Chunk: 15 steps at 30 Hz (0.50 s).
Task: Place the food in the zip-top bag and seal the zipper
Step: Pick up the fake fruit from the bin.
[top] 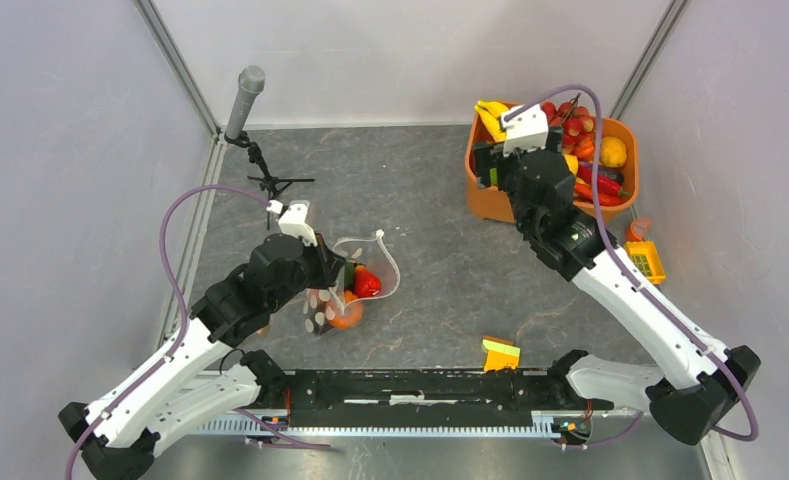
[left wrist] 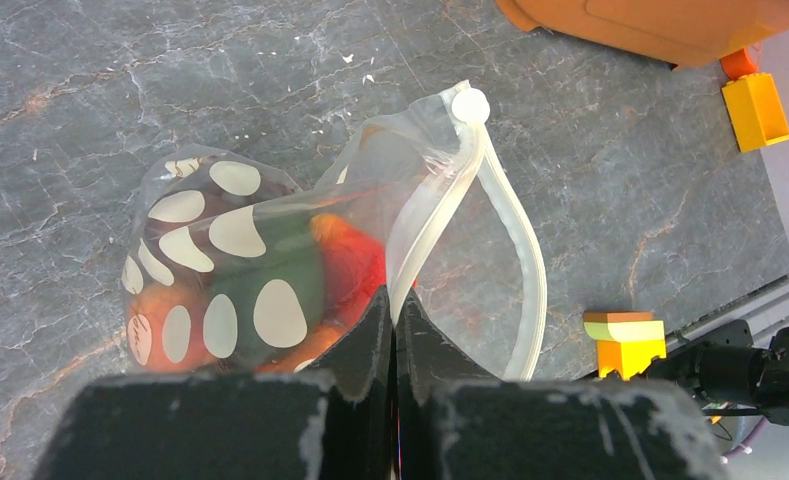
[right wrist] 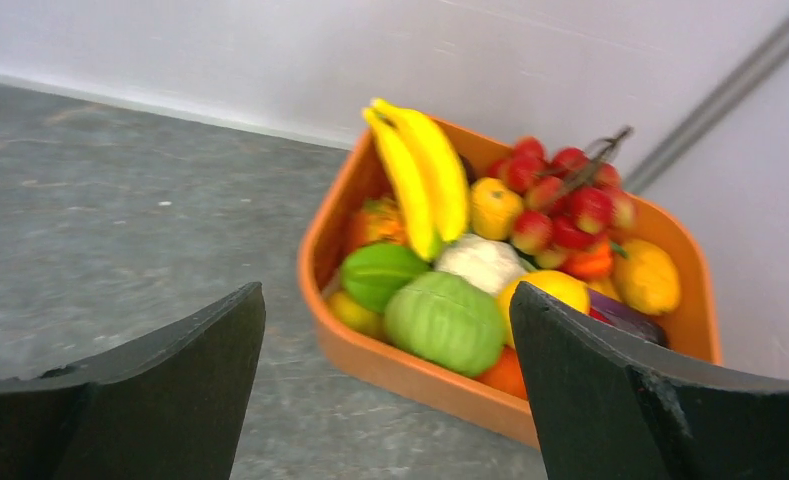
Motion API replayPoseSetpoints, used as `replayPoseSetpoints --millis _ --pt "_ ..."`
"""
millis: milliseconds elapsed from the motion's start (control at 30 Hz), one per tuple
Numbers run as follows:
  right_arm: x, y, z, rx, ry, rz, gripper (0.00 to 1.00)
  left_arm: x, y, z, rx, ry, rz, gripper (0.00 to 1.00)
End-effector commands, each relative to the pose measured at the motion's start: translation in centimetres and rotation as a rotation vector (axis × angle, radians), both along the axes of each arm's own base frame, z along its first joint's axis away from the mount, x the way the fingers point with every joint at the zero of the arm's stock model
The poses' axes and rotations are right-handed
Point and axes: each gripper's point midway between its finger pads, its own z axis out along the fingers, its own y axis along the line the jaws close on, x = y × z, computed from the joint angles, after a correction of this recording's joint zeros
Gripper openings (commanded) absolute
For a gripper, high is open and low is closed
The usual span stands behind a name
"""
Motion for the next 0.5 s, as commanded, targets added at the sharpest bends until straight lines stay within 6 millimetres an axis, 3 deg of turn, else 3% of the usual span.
replayPoseSetpoints --millis 0,133,233,367,467 --pt "2.7 -5.3 -2.5 0.02 0.086 -0.16 0.97 0.3 -0.8 1.0 -0.03 -0.024 -0.026 0.03" --pt "5.9 -9.4 -7.6 0.116 0.211 -0.202 0.98 0.1 -0.7 0.9 -0.022 -0.019 -0.031 0.03" --pt "7.9 -11.3 -10.1 0.25 0.248 -0.177 0.96 -0.1 -0.7 0.8 -0.025 -0.016 -0.039 0.03" --pt "9.9 -14.6 -11.2 0.351 0.231 -0.247 0.95 -0.3 -0.8 0.7 -0.02 -0.009 -0.05 0.03" --pt "11.0 -15.2 -11.9 0.353 0.225 -0.279 0.93 -0.3 -0.8 0.6 -0.017 -0.005 -0.052 0.03"
